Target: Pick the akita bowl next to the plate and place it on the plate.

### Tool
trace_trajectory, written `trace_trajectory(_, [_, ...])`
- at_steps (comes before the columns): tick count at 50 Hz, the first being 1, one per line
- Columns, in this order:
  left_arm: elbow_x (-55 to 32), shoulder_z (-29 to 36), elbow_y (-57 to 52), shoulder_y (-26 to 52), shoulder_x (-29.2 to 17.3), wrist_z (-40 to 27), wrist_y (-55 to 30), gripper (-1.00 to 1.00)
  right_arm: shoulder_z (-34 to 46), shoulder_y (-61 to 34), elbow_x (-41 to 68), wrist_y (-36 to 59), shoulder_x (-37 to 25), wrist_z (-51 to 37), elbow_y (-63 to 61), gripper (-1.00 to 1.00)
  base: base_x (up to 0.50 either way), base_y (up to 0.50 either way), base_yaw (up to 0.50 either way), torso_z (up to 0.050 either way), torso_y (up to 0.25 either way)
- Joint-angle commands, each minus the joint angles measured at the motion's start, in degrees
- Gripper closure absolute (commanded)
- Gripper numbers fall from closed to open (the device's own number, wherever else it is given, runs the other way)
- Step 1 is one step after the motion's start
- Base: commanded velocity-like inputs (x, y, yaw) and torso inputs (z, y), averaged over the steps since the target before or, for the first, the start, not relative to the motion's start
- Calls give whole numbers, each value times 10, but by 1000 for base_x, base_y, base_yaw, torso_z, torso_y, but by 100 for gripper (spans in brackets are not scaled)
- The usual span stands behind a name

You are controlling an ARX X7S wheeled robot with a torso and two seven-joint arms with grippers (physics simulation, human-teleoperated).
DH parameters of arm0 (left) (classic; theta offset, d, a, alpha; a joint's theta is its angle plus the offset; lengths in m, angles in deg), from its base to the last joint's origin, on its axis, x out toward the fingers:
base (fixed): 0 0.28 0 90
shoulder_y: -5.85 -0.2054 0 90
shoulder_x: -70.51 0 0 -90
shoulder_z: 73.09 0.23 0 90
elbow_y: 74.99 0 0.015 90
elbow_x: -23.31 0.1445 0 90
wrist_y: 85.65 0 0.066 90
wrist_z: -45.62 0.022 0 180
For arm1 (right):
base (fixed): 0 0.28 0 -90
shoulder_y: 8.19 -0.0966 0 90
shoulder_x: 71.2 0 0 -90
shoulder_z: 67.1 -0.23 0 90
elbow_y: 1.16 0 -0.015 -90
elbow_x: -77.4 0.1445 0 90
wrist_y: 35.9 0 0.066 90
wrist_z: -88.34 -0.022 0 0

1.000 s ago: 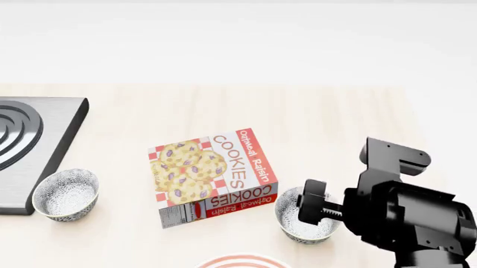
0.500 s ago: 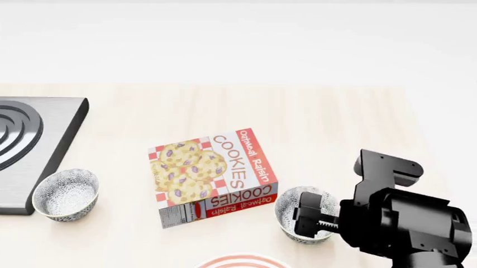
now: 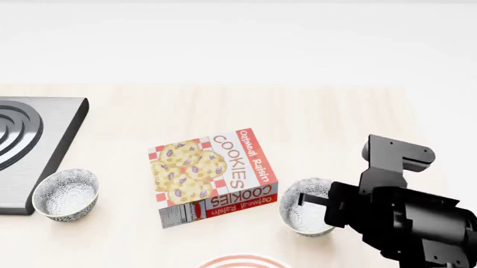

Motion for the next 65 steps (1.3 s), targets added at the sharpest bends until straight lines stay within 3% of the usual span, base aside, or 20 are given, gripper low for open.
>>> trace_trajectory(1, [0,2,7,1,-1,4,4,-100,-40,56,27,44,-27,-90,-207,100,0,0,0,0,0])
trace_trajectory(11, [-4,3,-1,-1,-2,-2,1,-100,-65,76,60,103,-50,-131,-348,100,0,0,0,0,0])
trace_trajectory(20, [-5,4,0,-2,-3,-2,2,-100,-87,75,81,134,-58,-155,-400,100,0,0,0,0,1])
trace_trajectory(32, [1,7,16,1,-2,6,15,-100,-148,67,161,247,-59,-194,-479,100,0,0,0,0,0])
trace_trajectory(46, [-6,7,-2,-5,-5,-5,6,-100,-202,68,244,361,-41,-238,-498,100,0,0,0,0,0])
trace_trajectory(65, [-10,9,-7,-5,-8,-11,4,-100,-196,79,365,372,-39,-292,-443,100,0,0,0,0,1])
